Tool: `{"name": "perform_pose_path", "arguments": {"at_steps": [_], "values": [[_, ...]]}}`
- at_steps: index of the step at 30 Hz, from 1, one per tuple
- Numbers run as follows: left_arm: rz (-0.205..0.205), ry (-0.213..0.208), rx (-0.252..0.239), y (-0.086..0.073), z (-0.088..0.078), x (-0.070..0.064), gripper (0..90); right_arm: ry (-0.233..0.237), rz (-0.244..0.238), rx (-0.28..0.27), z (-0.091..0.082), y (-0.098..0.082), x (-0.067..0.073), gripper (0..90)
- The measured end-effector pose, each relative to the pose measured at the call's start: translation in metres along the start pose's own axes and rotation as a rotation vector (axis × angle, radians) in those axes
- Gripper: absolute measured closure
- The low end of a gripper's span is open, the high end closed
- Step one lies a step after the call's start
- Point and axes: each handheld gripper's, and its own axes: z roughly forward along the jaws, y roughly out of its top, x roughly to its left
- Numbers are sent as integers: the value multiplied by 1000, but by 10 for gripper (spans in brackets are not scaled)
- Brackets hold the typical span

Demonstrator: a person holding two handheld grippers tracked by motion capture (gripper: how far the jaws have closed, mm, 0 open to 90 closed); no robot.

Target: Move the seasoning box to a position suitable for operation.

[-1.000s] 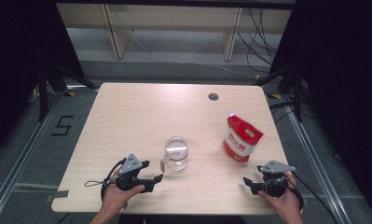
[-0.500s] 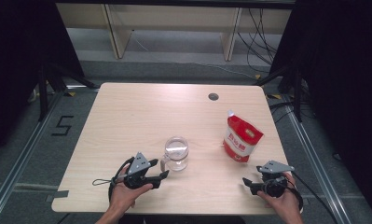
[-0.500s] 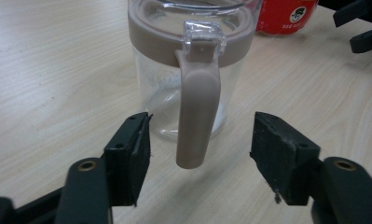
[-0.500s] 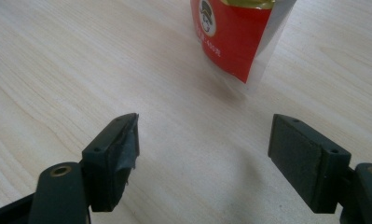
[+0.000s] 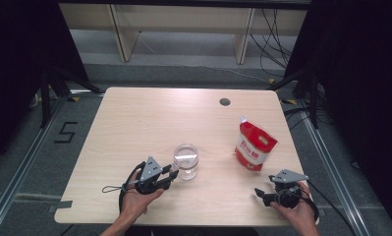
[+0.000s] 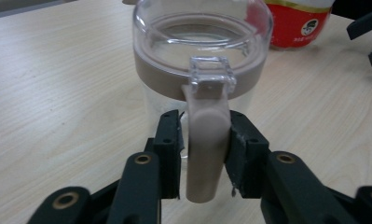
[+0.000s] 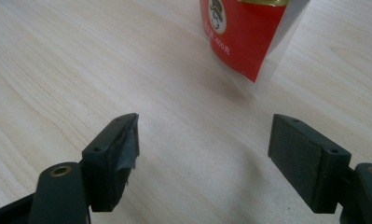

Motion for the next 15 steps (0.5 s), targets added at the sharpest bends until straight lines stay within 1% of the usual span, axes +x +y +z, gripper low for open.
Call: {"name": "perform_pose_path", "arguments": {"at_steps": [1,3,5,6,7,8,9,10,11,12,13,14,15], "values": [[10,3,2,0,-1,0,691,0,-1,0,0,0,0,256],[14,2,-5,0,-1,1,716,2,0,6,0,0,0,256],[13,15,-4,0,-2,2,718,0,-4,3,0,0,0,256],[19,24,-3,0,-2,4,719,9,8,8,0,0,1,256],[27,30,1,0,-3,6,719,0,-3,5,-1,0,0,256],[19,27,-2,0,-3,6,719,-1,-7,4,0,0,0,256],[20,32,2,0,-3,7,719,12,11,12,0,0,1,256],[20,30,0,0,-3,7,720,8,12,11,0,0,2,256],[20,30,0,0,-3,7,720,7,-1,7,1,0,1,256],[43,38,2,0,-2,7,721,9,-4,9,1,0,0,256],[41,43,4,0,-2,6,721,15,11,23,0,0,2,255],[42,41,5,0,-2,6,721,7,-15,9,1,0,0,256],[29,38,6,0,-2,6,721,8,-10,11,1,0,1,256]]}}
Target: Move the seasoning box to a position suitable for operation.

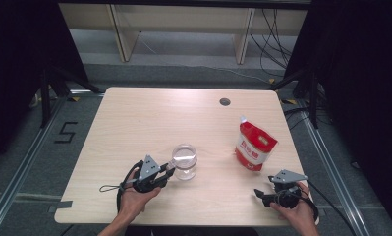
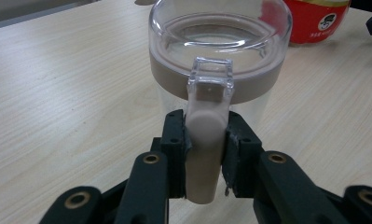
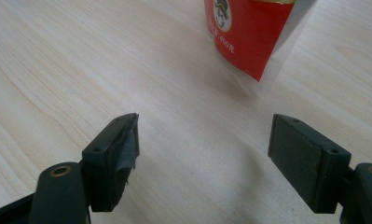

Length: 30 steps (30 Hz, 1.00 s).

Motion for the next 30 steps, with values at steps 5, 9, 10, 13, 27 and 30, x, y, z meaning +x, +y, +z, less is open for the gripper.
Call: {"name": "perform_pose_path", "arguments": {"at_steps": [5,9,10,13,27,30], "values": [[-9,-4,2,0,3,1,721,2,-8,1,1,0,0,255],[1,-15,-1,0,4,2,724,10,-1,0,1,0,1,256],[16,-14,-1,0,4,3,725,12,0,1,1,0,1,255],[33,-28,-1,0,4,5,727,12,-16,-7,2,0,0,255],[65,-131,-16,-4,-1,6,730,10,-4,0,1,0,1,255],[79,-140,-18,-4,-2,5,730,12,-1,2,2,-1,2,255]]}}
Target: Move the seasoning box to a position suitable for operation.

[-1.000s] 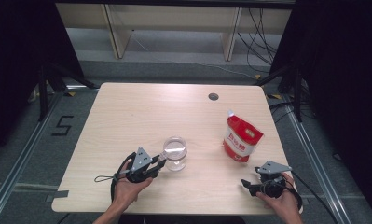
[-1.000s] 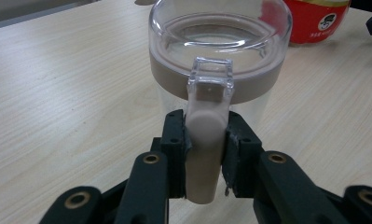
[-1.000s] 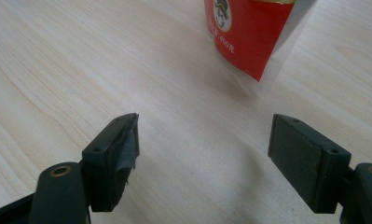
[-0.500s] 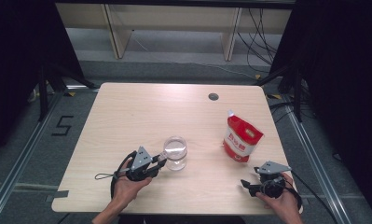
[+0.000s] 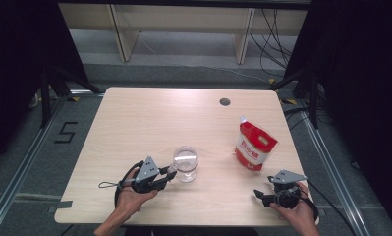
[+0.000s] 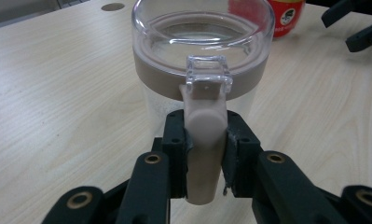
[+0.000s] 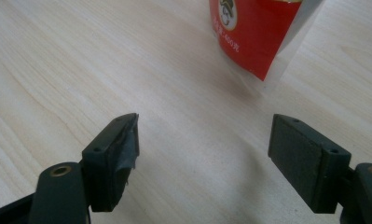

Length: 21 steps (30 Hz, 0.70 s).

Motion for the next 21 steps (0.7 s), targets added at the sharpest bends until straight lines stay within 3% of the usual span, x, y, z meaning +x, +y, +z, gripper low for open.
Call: {"name": "perform_pose_path", "arguments": {"at_steps": [1,5,9,12,15,17,19,21], "values": [[-17,-31,-3,-1,0,-1,729,-1,-21,9,0,0,-1,255],[-12,-49,-4,-1,-1,-5,730,2,-7,4,-1,1,-1,256],[7,-78,-13,-2,-1,-8,730,-5,-23,5,-1,0,-2,255],[-1,-100,-28,-2,0,-12,730,1,-5,5,-2,1,0,256],[29,-113,-31,-1,1,-13,730,-2,-16,2,-2,1,0,256],[12,-139,-43,-1,2,-15,730,8,-10,0,-2,1,0,256],[39,-144,-40,-1,1,-15,730,5,-9,2,-2,1,0,256],[16,-159,-40,-1,1,-17,729,-2,-16,2,-2,1,0,256]]}}
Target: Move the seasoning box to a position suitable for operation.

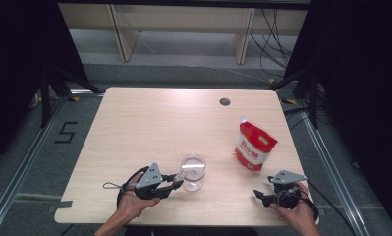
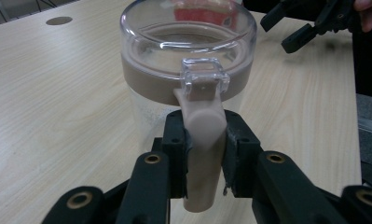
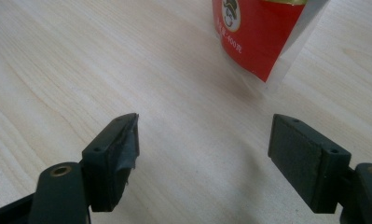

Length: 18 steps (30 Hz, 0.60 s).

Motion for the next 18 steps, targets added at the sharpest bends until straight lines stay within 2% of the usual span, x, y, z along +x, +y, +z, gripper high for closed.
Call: {"name": "perform_pose_path", "arguments": {"at_steps": [1,2,3,4,6,7,8,9,11,12,13,14,15,17,18], "values": [[0,0,0,0,0,0,729,0,0,0,0,0,0,256],[33,-20,1,0,0,0,729,0,4,0,1,0,1,256],[33,-20,1,0,0,0,730,0,4,0,1,0,1,256],[9,-34,2,-1,0,-4,729,4,-7,0,1,0,0,256],[5,-25,6,-1,0,-8,729,2,-6,1,1,0,0,256],[27,-25,10,0,-1,-8,730,0,-10,1,1,0,0,256],[9,-33,5,-1,-1,-9,729,5,-2,3,1,0,1,256],[13,-28,12,-2,-3,-10,729,8,-1,3,1,0,1,256],[46,-45,24,-2,-5,-9,729,4,-20,-8,1,0,-1,256],[7,-32,22,-3,-6,-13,729,3,-8,5,1,0,0,256],[46,-45,22,-3,-8,-10,729,6,1,11,0,0,1,256],[46,-45,22,-3,-8,-10,728,6,1,11,0,0,1,256],[10,-39,23,-6,-11,-12,728,5,-8,3,1,0,0,256],[9,-43,24,-8,-14,-12,728,2,7,5,1,0,2,256],[31,-31,47,-8,-16,-11,728,3,-15,5,1,0,0,256]]}}
